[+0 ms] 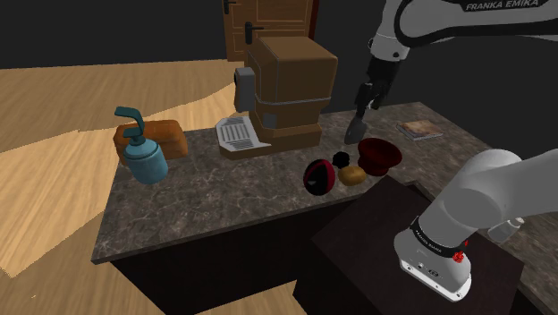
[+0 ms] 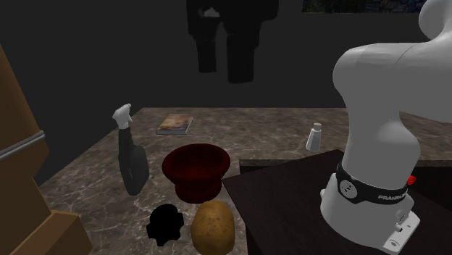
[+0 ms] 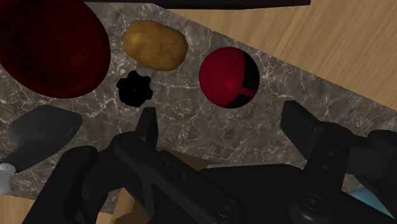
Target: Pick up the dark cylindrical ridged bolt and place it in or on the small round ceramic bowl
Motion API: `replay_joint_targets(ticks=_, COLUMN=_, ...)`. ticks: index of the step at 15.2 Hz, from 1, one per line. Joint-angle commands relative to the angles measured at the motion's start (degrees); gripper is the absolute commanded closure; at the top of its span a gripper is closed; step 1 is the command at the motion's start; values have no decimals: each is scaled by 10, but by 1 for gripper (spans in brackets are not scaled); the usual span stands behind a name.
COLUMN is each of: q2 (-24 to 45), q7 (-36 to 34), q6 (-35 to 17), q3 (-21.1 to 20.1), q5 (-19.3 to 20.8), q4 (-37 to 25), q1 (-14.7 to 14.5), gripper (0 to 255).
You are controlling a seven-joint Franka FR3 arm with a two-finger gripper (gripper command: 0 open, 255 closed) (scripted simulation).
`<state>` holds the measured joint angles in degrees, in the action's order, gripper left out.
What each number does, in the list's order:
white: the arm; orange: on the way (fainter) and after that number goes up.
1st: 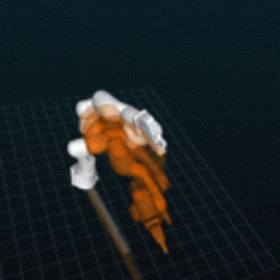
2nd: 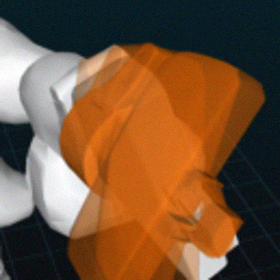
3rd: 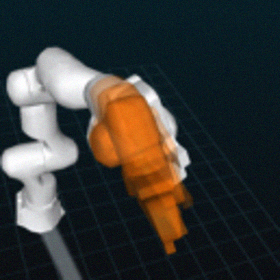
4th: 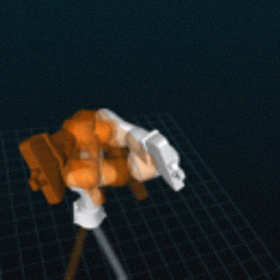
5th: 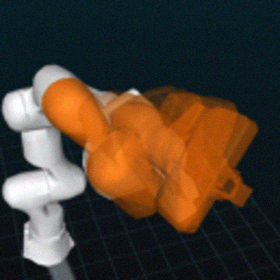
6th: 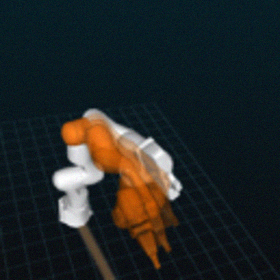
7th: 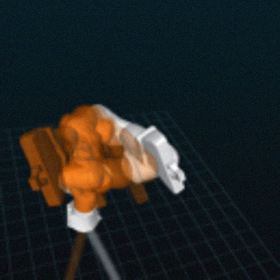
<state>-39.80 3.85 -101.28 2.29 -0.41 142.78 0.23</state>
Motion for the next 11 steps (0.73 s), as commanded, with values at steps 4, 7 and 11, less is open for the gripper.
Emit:
replay_joint_targets(ticks=4, q2=50, q7=37, q6=-107, q3=29, q5=19, q4=54, q1=12, gripper=0)
replay_joint_targets(ticks=7, q2=93, q7=57, q6=-172, q3=45, q5=27, q4=75, q1=18, gripper=0)
replay_joint_targets(ticks=11, q2=163, q7=86, q6=-261, q3=67, q5=33, q4=91, q1=25, gripper=0)
